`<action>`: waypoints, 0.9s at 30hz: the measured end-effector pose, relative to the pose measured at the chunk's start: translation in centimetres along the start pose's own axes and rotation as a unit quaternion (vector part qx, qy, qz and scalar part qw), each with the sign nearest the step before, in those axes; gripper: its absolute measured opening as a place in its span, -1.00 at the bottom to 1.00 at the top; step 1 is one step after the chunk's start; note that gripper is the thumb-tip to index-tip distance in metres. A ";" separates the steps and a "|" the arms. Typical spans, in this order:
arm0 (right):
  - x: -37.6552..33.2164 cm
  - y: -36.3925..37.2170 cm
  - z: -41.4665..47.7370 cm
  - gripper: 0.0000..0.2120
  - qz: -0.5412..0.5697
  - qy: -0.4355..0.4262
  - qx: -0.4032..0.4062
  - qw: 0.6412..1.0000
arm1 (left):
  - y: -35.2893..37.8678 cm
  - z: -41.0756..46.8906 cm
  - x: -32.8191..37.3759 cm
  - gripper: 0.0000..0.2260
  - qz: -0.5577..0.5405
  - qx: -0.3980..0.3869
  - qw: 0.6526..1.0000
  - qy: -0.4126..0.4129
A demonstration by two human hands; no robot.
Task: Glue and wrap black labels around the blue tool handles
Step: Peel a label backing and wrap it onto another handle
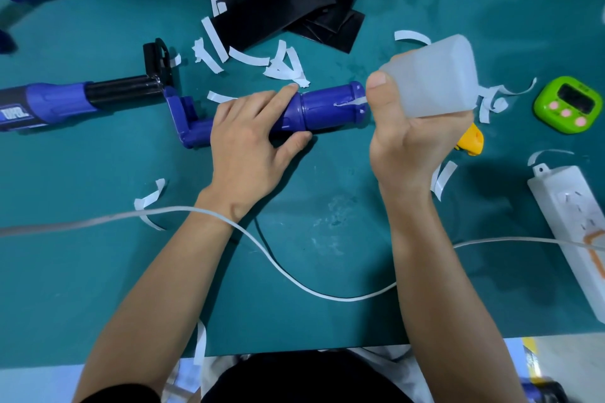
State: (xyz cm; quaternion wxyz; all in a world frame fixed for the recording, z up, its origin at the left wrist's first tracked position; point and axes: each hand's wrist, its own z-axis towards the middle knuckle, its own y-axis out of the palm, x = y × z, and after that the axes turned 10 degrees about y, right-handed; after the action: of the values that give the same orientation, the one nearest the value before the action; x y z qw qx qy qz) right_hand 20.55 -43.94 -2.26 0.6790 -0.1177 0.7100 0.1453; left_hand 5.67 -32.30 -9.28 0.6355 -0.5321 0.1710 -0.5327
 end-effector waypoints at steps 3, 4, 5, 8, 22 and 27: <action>0.0 -0.1 0.1 -0.84 -0.011 -0.001 0.016 1.000 | 0.0 0.0 0.0 -0.49 0.000 0.002 1.000 0.001; -0.1 -0.2 0.1 -0.83 -0.014 -0.001 0.017 1.000 | 0.0 0.0 0.0 -0.49 0.000 0.003 1.000 0.003; -0.2 -0.3 0.1 -0.82 -0.013 -0.001 0.020 1.000 | 0.0 0.0 -0.1 -0.49 0.000 0.003 1.000 0.005; -0.6 -0.3 0.1 -0.74 0.001 0.007 0.037 0.999 | 0.0 -0.1 -0.1 -0.49 0.000 0.003 1.000 0.005; -1.0 -1.0 0.7 -0.83 0.042 0.009 0.029 0.999 | -0.1 0.0 0.0 -0.48 -0.005 0.001 1.000 0.002; -1.2 -2.1 2.0 -0.84 0.130 0.099 -0.018 0.986 | 0.0 0.0 0.0 -0.46 0.002 -0.005 1.000 0.001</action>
State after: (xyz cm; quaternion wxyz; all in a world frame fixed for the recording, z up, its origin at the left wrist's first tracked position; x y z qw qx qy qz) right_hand 23.18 -45.18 -1.19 0.5782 -0.0503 0.7805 0.2324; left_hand 5.72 -32.31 -9.28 0.6334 -0.5347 0.1752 -0.5312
